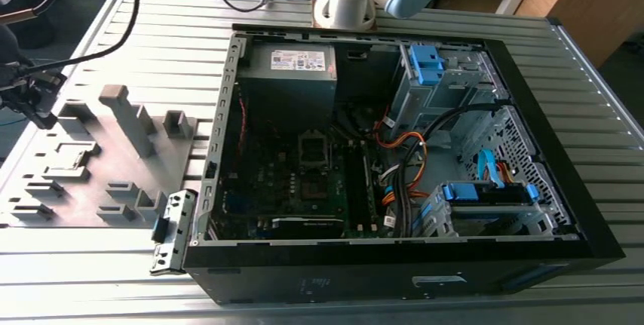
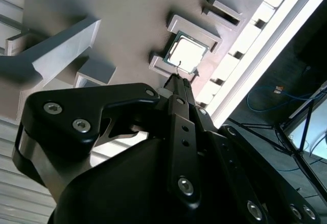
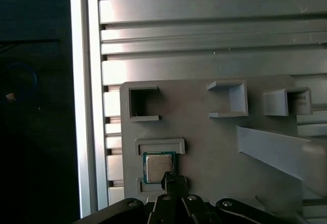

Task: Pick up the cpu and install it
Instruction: 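Pick up the cpu and move it towards the insertion slot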

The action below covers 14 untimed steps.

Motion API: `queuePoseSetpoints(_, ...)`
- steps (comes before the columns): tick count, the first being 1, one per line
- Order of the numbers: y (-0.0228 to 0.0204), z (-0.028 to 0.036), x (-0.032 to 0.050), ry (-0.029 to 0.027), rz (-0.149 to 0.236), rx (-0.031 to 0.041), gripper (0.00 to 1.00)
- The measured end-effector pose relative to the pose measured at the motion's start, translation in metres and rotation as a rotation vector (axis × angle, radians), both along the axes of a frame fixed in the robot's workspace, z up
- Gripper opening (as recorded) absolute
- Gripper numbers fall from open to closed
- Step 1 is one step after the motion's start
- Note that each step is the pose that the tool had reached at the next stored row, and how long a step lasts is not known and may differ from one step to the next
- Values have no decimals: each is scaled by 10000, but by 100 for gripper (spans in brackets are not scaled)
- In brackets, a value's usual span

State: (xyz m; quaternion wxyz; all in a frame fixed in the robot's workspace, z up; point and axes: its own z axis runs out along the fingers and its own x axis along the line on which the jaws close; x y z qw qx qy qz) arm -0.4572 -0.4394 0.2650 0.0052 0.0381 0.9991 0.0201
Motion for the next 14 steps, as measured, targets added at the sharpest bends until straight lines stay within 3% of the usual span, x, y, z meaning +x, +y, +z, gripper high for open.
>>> queuePoseSetpoints(9,-7,-12,-2,0,1,0,11)
queuePoseSetpoints(14,-39,-35,-6,1,1,-1,11)
